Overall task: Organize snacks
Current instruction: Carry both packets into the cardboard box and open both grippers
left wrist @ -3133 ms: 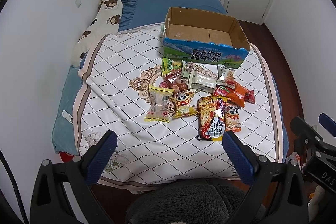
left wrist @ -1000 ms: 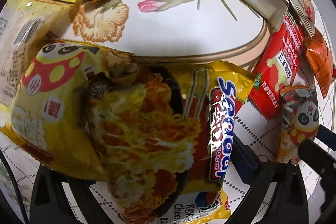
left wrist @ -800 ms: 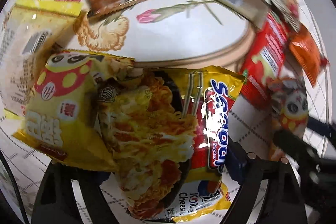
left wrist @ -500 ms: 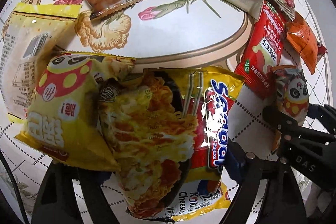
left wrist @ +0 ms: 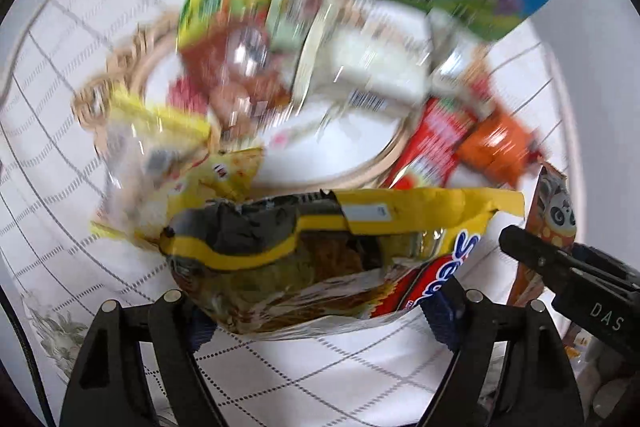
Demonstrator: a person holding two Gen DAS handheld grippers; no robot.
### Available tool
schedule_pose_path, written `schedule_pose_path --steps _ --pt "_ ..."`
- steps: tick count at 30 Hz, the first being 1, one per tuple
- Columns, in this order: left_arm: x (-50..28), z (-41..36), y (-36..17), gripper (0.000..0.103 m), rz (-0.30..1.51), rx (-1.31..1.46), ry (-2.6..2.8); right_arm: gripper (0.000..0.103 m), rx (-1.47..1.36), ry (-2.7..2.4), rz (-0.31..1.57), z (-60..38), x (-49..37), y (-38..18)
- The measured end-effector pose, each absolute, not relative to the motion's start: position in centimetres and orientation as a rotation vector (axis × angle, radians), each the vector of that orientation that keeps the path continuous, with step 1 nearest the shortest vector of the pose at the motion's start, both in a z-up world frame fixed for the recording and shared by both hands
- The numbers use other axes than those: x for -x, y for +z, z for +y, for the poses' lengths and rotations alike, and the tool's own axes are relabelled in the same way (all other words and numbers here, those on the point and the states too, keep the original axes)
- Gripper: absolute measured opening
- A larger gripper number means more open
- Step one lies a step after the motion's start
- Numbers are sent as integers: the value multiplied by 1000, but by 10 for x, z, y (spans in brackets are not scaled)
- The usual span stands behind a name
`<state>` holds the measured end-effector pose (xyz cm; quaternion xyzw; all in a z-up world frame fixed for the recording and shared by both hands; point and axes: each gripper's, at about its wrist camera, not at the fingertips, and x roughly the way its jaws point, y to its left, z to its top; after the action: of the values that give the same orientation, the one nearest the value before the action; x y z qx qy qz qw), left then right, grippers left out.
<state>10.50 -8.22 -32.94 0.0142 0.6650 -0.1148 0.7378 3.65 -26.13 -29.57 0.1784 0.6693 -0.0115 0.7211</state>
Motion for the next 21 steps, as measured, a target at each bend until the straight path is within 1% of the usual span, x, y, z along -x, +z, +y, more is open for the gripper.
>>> schedule_pose_path --steps 7,11,14,17,21 --pt "-144 -109 -257 82 1330 34 -317 55 -409 40 1329 -314 -81 -219" --pt "-194 -108 -190 82 1270 67 -355 55 -401 80 1246 -331 -124 -175" --pt "-232 -111 -150 82 1245 80 -369 55 -388 90 1188 -327 -166 -151" --pt "-280 -116 -131 82 1231 63 -377 55 -364 88 1149 -330 -213 -142" --pt "-341 -123 -138 82 1262 16 -367 55 -358 75 1159 -337 -281 -149"
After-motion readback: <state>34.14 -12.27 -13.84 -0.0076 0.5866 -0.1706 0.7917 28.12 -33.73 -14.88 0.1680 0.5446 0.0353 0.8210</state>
